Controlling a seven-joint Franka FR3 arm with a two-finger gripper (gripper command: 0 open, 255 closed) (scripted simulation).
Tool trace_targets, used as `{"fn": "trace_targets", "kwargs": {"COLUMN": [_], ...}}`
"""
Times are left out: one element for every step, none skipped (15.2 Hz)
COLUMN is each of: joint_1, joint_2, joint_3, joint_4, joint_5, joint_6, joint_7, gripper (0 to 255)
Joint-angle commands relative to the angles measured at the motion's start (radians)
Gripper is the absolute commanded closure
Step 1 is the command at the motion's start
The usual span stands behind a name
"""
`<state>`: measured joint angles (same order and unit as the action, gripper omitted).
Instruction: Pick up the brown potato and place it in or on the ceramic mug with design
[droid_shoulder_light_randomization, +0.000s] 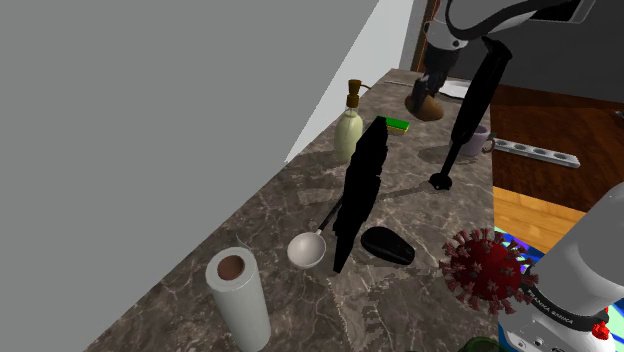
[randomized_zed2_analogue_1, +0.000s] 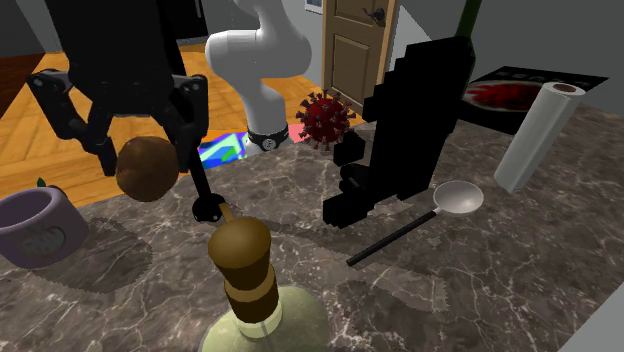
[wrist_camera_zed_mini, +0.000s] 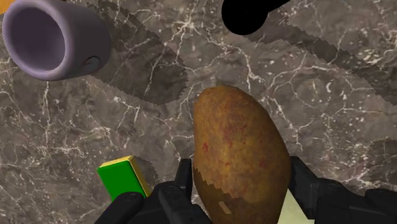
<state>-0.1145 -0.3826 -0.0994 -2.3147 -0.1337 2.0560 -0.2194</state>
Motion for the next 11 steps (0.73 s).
{"fn": "trace_targets", "kwargs": {"joint_1": [-0.020,-0.029,-0.039,-0.048,-0.058,-0.067,-0.076,-0.084,-0.093,-0.101,-0.109], "joint_2": [-0.005,-0.008,-0.010,-0.011,-0.011,-0.010,-0.007,-0.003,0.001,0.007,0.014], "joint_3": [-0.037,-0.055,-0.073,-0.091,-0.110,-0.128,-0.147,-0.166,-0.184,-0.203,-0.222], "joint_4": [-0.004,-0.005,-0.005,-0.004,-0.002,0.001,0.005,0.010,0.017,0.025,0.033], "joint_5": [-0.008,-0.013,-0.017,-0.021,-0.025,-0.028,-0.031,-0.034,-0.036,-0.037,-0.038], "joint_6": [0.004,0.005,0.006,0.007,0.008,0.009,0.010,0.011,0.013,0.014,0.015], "joint_7": [-0.052,-0.077,-0.102,-0.127,-0.153,-0.178,-0.204,-0.230,-0.256,-0.282,-0.308], "gripper": [255,255,255,255,255,255,255,255,255,255,255]}}
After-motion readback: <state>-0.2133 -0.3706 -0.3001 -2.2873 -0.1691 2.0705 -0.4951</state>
